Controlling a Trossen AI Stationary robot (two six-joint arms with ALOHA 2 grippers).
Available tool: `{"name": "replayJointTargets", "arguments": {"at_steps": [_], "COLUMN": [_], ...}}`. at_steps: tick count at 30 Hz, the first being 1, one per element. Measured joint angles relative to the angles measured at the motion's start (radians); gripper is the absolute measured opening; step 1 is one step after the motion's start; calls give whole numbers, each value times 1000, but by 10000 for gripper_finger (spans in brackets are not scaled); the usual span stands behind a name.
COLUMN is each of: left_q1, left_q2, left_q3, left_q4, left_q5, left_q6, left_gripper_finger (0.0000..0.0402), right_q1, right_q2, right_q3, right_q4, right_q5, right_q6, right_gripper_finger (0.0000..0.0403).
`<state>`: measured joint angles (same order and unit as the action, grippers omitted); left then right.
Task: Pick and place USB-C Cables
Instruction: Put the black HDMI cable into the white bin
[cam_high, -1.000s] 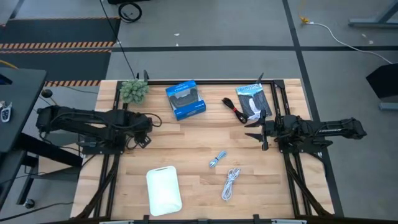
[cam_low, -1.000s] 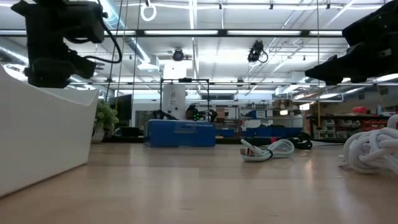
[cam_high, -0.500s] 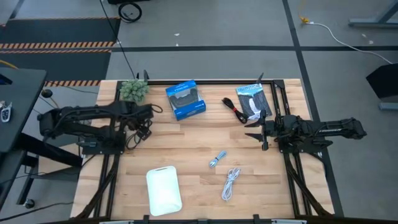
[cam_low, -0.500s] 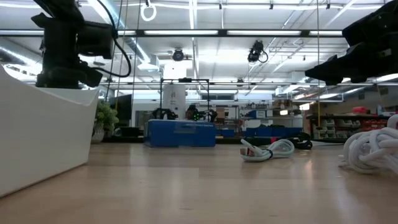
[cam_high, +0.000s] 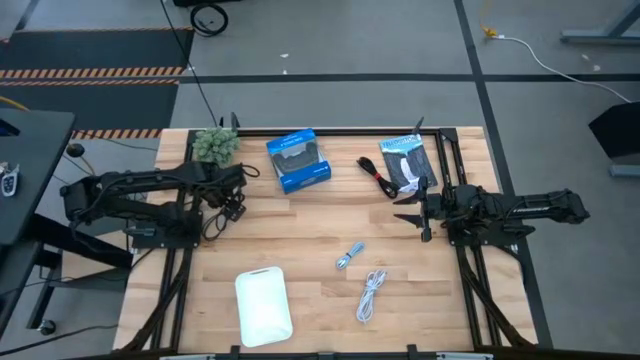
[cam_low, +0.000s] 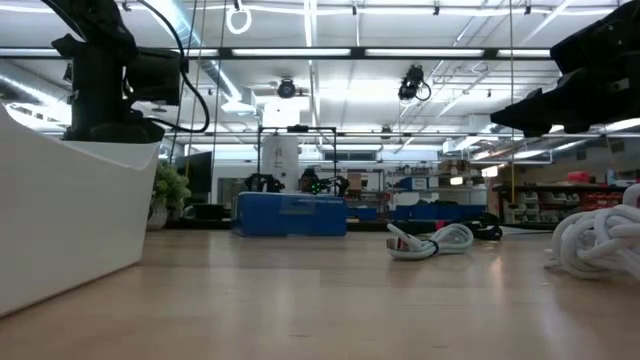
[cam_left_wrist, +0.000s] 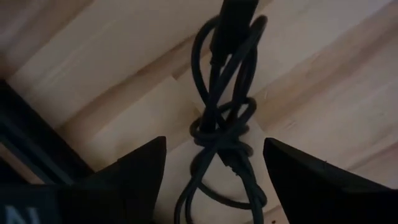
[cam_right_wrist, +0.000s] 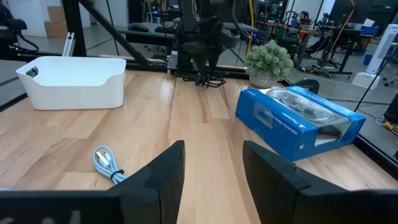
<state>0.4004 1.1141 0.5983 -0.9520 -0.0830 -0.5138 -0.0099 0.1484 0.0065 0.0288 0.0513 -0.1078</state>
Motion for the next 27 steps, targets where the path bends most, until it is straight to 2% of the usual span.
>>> {"name": "replayJointTargets", "arguments": {"at_steps": [8,19,27], "left_q1": [0,-13,-51], "left_q2": [41,175,193], "left_q3": [0,0,2], "left_q4": [31,56,62], "left_q5": [-2,0,-12], "left_q6": [-3,-12,-24], "left_gripper_finger": [238,202,161], "right_q1": [0,0,0], "right_q2": [0,0,0], "right_q3": [0,0,0], "right_q4": [0,2,7], "right_q5": [0,3,5], "right_q6": [0,0,0], "right_gripper_finger": [169,169,169]}}
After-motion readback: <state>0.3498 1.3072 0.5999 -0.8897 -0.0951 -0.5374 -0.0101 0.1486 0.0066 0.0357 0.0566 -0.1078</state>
